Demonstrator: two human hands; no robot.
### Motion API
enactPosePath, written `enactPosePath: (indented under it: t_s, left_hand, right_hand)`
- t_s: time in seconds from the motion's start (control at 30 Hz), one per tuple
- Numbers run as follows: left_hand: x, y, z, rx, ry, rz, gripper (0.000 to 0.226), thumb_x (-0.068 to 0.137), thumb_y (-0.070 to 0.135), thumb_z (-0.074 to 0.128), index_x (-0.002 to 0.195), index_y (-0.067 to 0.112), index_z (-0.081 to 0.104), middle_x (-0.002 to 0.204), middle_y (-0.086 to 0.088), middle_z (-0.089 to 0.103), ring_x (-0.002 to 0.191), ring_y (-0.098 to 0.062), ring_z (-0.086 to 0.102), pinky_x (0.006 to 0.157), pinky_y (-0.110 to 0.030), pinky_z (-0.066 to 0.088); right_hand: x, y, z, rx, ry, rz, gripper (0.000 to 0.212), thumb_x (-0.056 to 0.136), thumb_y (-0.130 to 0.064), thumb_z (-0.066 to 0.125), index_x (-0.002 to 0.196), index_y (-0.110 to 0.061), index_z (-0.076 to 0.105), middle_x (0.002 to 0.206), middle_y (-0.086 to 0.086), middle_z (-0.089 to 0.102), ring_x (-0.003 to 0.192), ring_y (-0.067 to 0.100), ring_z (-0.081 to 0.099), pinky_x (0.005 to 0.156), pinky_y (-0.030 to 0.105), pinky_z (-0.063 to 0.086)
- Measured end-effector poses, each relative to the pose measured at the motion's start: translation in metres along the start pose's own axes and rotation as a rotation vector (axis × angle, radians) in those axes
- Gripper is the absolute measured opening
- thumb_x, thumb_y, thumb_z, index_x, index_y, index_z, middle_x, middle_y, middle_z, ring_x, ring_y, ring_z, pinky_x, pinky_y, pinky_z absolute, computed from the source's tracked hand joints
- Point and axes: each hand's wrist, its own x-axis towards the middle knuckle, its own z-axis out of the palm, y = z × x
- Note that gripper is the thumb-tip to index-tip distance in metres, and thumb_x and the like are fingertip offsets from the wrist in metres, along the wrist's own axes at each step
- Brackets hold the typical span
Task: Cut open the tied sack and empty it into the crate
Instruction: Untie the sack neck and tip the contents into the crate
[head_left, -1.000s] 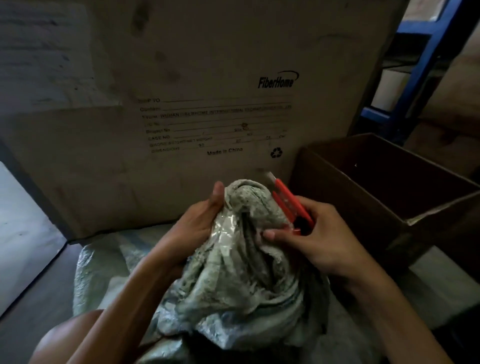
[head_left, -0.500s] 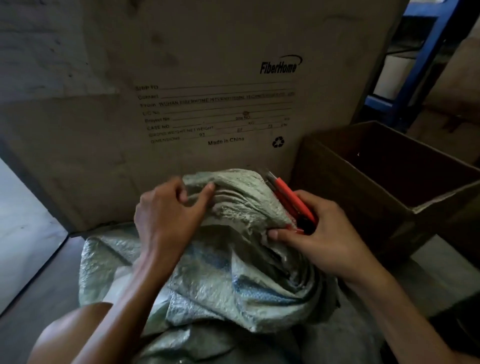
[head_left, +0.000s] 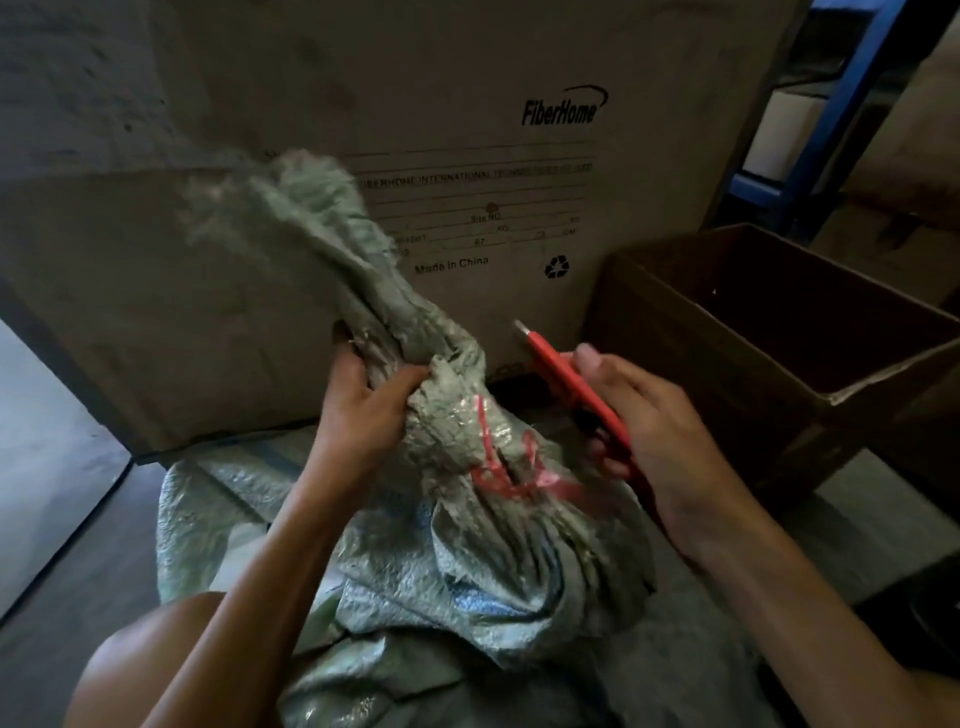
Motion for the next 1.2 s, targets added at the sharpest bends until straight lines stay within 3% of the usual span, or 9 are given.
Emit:
enactPosePath:
  t_s: [0.13, 0.33, 0.5, 0.67, 0.77, 0.87, 1.0, 1.1, 1.2]
  left_hand:
    - [0.012, -0.012, -0.017, 0.237, 0.066, 0.033, 0.077, 0.075, 0.038, 0.073, 0.145, 0.035, 0.043, 0.132, -0.001, 0.068, 0.12, -0.024, 0.065, 0.106, -0.051, 0.051]
    - [0.007, -0.009, -0.029, 0.406, 0.024, 0.053, 0.055, 0.076, 0.027, 0.076, 0.128, 0.036, 0.06, 0.118, 0.002, 0.074, 0.11, -0.024, 0.069, 0.102, -0.052, 0.054]
    - [-0.02, -0.002, -0.008, 0.529, -0.14, 0.154, 0.044, 0.083, 0.014, 0.075, 0.123, 0.028, 0.061, 0.108, 0.003, 0.068, 0.102, -0.022, 0.063, 0.088, -0.038, 0.05]
    - [-0.036, -0.003, 0.005, 0.592, -0.221, 0.247, 0.044, 0.086, 0.015, 0.074, 0.127, 0.022, 0.061, 0.103, 0.006, 0.062, 0.095, -0.016, 0.056, 0.082, -0.028, 0.038]
    - [-0.035, -0.001, 0.004, 0.587, -0.227, 0.24, 0.041, 0.087, 0.019, 0.074, 0.126, 0.021, 0.06, 0.104, 0.005, 0.062, 0.096, -0.017, 0.057, 0.082, -0.03, 0.039]
    - [-0.029, -0.003, 0.001, 0.508, -0.199, 0.154, 0.043, 0.087, 0.033, 0.074, 0.127, 0.025, 0.061, 0.112, 0.006, 0.066, 0.105, -0.019, 0.062, 0.09, -0.036, 0.049]
    - [-0.019, -0.009, -0.003, 0.307, -0.202, 0.043, 0.048, 0.087, 0.049, 0.071, 0.13, 0.031, 0.063, 0.123, 0.005, 0.072, 0.113, -0.018, 0.068, 0.105, -0.047, 0.053]
    - [-0.011, -0.007, -0.006, 0.101, -0.163, 0.008, 0.047, 0.096, 0.042, 0.066, 0.139, 0.025, 0.06, 0.128, 0.004, 0.072, 0.117, -0.014, 0.067, 0.111, -0.044, 0.049]
    - [-0.007, 0.001, -0.008, -0.049, -0.202, -0.07, 0.046, 0.1, 0.046, 0.056, 0.139, 0.022, 0.06, 0.124, 0.004, 0.074, 0.114, -0.014, 0.071, 0.106, -0.042, 0.053]
  right_hand:
    - [0.007, 0.007, -0.022, -0.179, 0.091, 0.123, 0.021, 0.101, -0.023, 0.049, 0.112, -0.015, 0.066, 0.09, 0.013, 0.066, 0.042, -0.001, 0.059, 0.037, 0.01, 0.039]
    - [0.037, 0.109, -0.055, -0.877, 0.337, -0.074, 0.03, 0.097, -0.024, 0.054, 0.124, -0.013, 0.063, 0.116, 0.012, 0.069, 0.11, 0.029, 0.063, 0.087, 0.033, 0.047]
    - [0.012, 0.231, -0.078, -1.047, 0.471, 0.21, 0.032, 0.098, -0.03, 0.046, 0.116, -0.01, 0.063, 0.115, 0.019, 0.064, 0.107, 0.038, 0.061, 0.086, 0.043, 0.049]
    - [-0.04, 0.315, -0.066, -1.299, 0.307, 0.408, 0.032, 0.095, -0.018, 0.05, 0.126, -0.017, 0.054, 0.128, 0.009, 0.055, 0.12, 0.031, 0.049, 0.087, 0.041, 0.049]
    - [-0.057, 0.322, -0.051, -1.244, 0.3, 0.387, 0.03, 0.086, -0.01, 0.058, 0.115, -0.012, 0.065, 0.117, 0.015, 0.058, 0.112, 0.039, 0.056, 0.08, 0.046, 0.05]
    - [-0.041, 0.302, -0.055, -1.278, 0.364, 0.407, 0.032, 0.09, -0.026, 0.057, 0.12, -0.018, 0.065, 0.13, 0.013, 0.052, 0.122, 0.035, 0.047, 0.097, 0.047, 0.042]
    - [0.019, 0.231, -0.073, -0.587, 0.462, 0.342, 0.025, 0.099, -0.018, 0.051, 0.111, -0.009, 0.071, 0.103, 0.01, 0.072, 0.101, 0.027, 0.065, 0.087, 0.037, 0.049]
    - [0.06, 0.149, -0.052, -0.239, 0.341, 0.102, 0.026, 0.101, -0.016, 0.049, 0.107, -0.004, 0.071, 0.091, 0.006, 0.073, 0.076, 0.006, 0.067, 0.077, 0.025, 0.053]
    - [0.068, 0.061, -0.014, -0.05, 0.049, 0.097, 0.043, 0.101, -0.037, 0.045, 0.105, -0.004, 0.072, 0.097, 0.016, 0.075, 0.08, 0.015, 0.069, 0.071, 0.021, 0.052]
